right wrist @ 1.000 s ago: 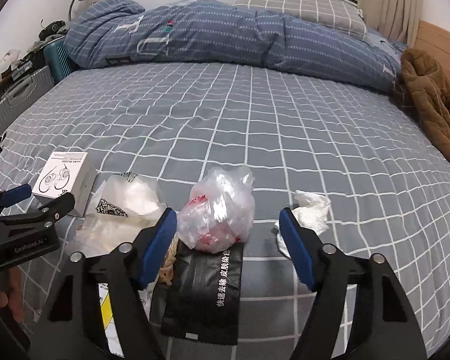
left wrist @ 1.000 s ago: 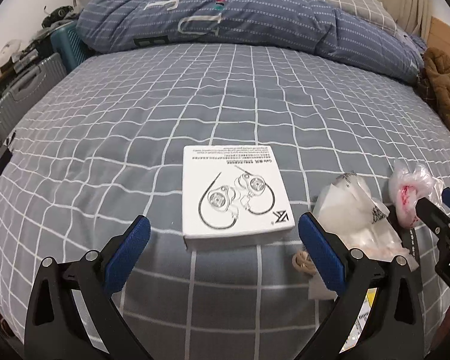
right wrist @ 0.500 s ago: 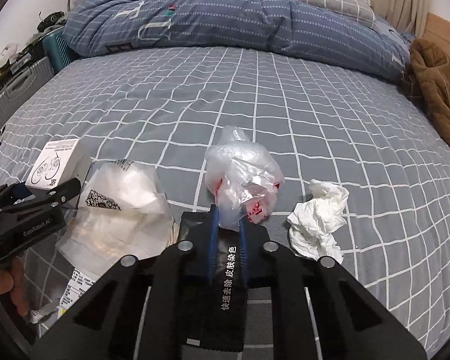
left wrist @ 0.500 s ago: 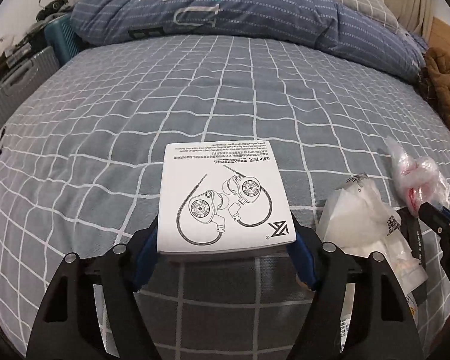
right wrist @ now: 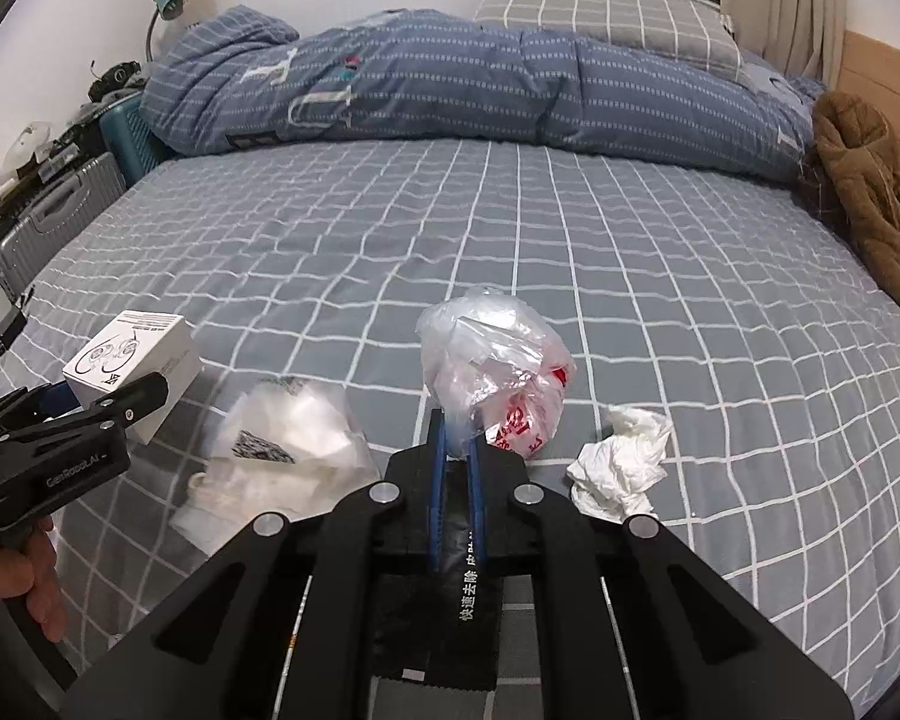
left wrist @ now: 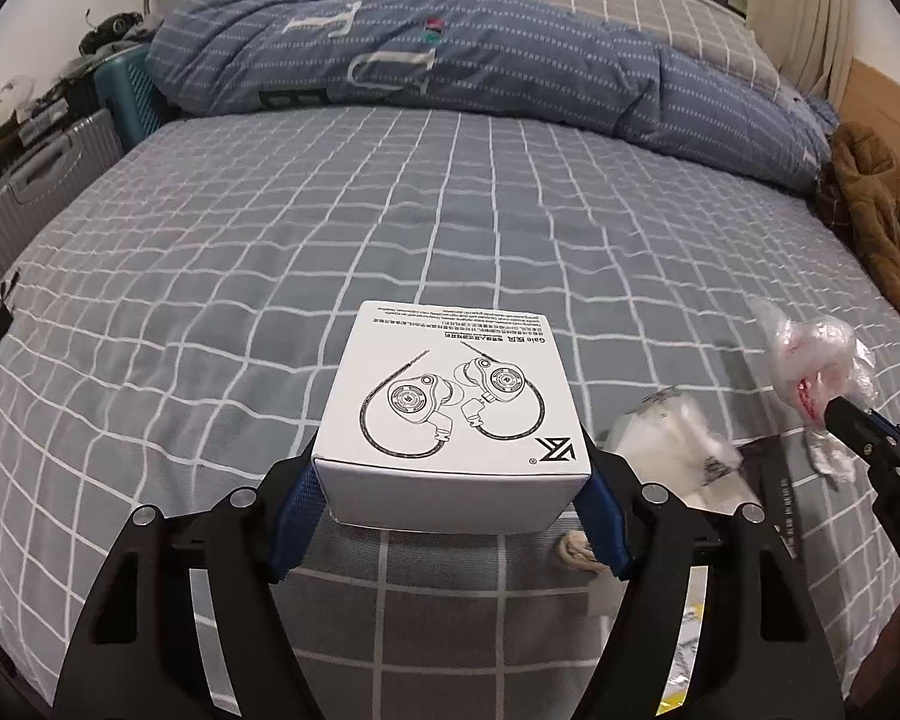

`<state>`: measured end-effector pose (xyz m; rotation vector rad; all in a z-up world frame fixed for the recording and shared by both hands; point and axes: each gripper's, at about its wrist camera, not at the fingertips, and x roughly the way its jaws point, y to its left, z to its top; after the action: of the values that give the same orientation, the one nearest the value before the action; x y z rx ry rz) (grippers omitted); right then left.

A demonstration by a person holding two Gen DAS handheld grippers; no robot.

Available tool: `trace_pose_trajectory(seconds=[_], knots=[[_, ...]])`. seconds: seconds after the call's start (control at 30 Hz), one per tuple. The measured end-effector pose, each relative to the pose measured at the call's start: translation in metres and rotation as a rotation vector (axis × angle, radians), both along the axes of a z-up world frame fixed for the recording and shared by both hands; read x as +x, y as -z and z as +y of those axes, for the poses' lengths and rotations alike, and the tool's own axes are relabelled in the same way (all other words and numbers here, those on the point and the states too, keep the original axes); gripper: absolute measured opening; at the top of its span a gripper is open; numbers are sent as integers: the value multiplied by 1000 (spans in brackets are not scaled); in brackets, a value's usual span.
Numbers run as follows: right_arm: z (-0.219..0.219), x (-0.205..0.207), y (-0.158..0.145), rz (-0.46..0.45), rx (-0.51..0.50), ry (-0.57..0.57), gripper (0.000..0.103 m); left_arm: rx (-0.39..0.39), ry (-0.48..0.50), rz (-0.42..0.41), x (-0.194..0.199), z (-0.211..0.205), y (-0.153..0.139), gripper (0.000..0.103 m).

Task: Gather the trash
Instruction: 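Grasp the white earphone box with the left gripper while the right gripper grasps the clear plastic bag, then lift the white box with the left gripper while the right gripper carries the clear bag toward the bin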

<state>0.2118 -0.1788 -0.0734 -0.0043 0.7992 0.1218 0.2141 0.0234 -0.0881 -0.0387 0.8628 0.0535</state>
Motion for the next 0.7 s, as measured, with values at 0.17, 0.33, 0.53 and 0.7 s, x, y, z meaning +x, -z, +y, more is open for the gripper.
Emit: trace_pose_trajectory(seconds=[0.17, 0.33, 0.53, 0.7], knots=[[1, -11, -15, -32, 5, -11, 6, -19, 11, -25, -12, -2, -17, 70], [4, -22, -28, -63, -10, -21, 7, -27, 13, -33, -23, -3, -28, 70], [2, -36, -44, -88, 4, -16, 7, -36, 14, -45, -41, -3, -42, 70], [1, -50, -55, -104, 15, -21, 7, -53, 10, -47, -57, -4, -51, 70]])
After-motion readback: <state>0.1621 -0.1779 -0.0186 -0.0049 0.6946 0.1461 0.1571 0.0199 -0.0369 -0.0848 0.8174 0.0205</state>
